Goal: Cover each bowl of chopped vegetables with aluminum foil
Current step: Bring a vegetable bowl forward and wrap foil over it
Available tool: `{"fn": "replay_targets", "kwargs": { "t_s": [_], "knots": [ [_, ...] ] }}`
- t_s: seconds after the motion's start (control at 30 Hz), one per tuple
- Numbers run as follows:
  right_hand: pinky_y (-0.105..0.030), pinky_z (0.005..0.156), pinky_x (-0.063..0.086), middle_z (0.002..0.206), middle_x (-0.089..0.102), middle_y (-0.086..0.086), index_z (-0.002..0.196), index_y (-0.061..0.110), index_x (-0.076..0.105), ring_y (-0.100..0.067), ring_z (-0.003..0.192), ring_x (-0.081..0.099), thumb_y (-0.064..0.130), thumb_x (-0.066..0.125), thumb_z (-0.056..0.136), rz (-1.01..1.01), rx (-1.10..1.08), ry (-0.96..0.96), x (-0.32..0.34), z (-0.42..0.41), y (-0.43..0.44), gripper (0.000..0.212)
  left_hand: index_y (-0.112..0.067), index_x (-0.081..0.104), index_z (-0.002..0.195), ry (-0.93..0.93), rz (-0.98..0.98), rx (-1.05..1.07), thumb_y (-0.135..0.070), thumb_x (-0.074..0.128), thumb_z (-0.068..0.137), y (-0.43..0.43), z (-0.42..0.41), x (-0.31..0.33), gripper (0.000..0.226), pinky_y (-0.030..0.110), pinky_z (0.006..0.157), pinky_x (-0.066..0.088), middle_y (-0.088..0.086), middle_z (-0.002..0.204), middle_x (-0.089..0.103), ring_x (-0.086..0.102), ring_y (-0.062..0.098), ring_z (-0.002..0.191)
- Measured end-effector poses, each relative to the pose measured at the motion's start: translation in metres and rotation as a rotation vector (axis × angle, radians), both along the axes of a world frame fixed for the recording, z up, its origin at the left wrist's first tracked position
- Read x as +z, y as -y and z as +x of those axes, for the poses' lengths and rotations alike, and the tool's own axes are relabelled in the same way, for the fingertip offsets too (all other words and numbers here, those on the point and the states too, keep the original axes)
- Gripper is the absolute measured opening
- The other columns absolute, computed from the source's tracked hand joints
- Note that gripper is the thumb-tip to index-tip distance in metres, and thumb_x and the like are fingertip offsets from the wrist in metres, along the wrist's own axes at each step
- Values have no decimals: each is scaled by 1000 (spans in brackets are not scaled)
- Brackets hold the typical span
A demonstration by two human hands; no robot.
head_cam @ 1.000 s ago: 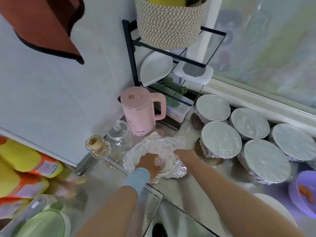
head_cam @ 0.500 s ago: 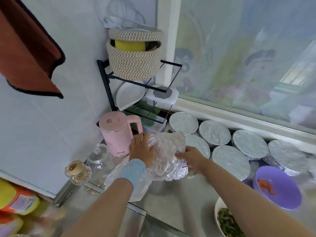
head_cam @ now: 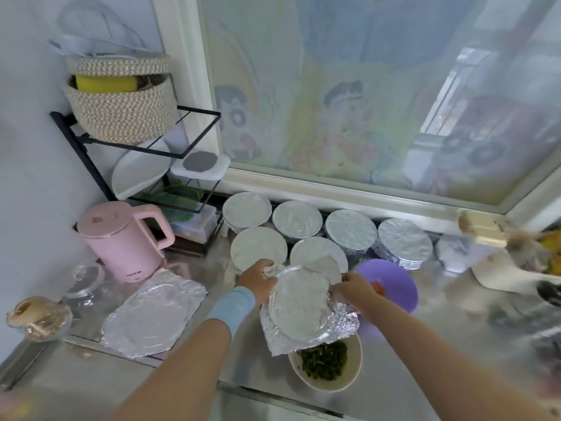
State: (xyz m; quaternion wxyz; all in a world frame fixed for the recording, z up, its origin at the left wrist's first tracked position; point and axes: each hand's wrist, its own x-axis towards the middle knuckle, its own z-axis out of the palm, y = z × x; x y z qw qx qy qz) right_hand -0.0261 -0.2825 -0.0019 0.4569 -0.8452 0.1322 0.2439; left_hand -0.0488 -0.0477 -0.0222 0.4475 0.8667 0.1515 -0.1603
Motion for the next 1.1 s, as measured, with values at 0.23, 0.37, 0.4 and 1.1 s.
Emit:
{"fn": "replay_targets", "kwargs": {
  "t_s": [0.23,0.37,0.4,1.1],
  "knots": [
    [-16,58,39,90,62,0,109,10,62,-13,78,55,14,78,78,-28,48,3,-47,-44,59,35,-28,43,141,-91,191,35,-29,52,95,62,-32,-28,47,33,93,47,-1,138,53,58,23,111],
    [-24,65,39,81,53,9,106,17,58,-10,70,49,21,76,79,-19,32,47,-69,-55,67,33,-27,42,141,121,520,-16,-14,51,94,84,-56,-39,49,37,107,37,-1,143,40,41,24,129],
    [-24,63,39,77,51,11,103,18,56,-8,67,47,20,75,80,-16,26,69,-72,-57,68,29,-28,44,139,191,541,-40,-11,49,95,90,-62,-42,47,36,109,35,-2,143,38,39,23,130],
    [-27,59,40,98,65,-8,120,14,58,-21,73,55,4,52,86,112,-159,-6,-98,-66,80,36,-16,56,128,283,123,327,-4,45,95,74,-103,-62,37,30,100,43,0,126,55,54,19,118]
  ]
}}
